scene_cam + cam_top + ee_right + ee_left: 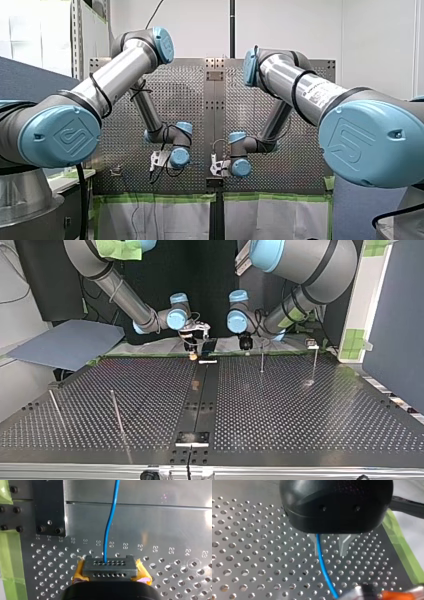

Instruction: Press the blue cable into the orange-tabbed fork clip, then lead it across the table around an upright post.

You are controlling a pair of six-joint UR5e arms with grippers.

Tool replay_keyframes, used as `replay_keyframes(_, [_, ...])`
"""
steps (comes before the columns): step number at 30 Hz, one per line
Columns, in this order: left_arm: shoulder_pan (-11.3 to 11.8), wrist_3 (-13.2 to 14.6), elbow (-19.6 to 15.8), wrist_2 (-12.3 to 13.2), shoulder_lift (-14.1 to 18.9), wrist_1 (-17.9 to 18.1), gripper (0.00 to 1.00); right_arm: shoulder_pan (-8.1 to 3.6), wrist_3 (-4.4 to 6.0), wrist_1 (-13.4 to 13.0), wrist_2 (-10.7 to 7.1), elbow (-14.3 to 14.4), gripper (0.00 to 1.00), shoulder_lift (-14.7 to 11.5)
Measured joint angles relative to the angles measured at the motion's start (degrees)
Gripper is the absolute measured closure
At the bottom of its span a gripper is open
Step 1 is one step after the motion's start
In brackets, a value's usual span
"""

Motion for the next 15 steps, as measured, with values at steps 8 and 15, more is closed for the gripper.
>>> replay_keyframes(8, [-0.2,0.0,1.0,-0.1,0.0,0.6,0.93,0.02,0.03,0.0,0.03,0.0,1.0,0.0])
replay_keyframes(15, [-0.4,0.6,1.0,-1.5,0.0,1.3,1.0,0.0,0.04,0.0,0.0,0.0,1.0,0.0])
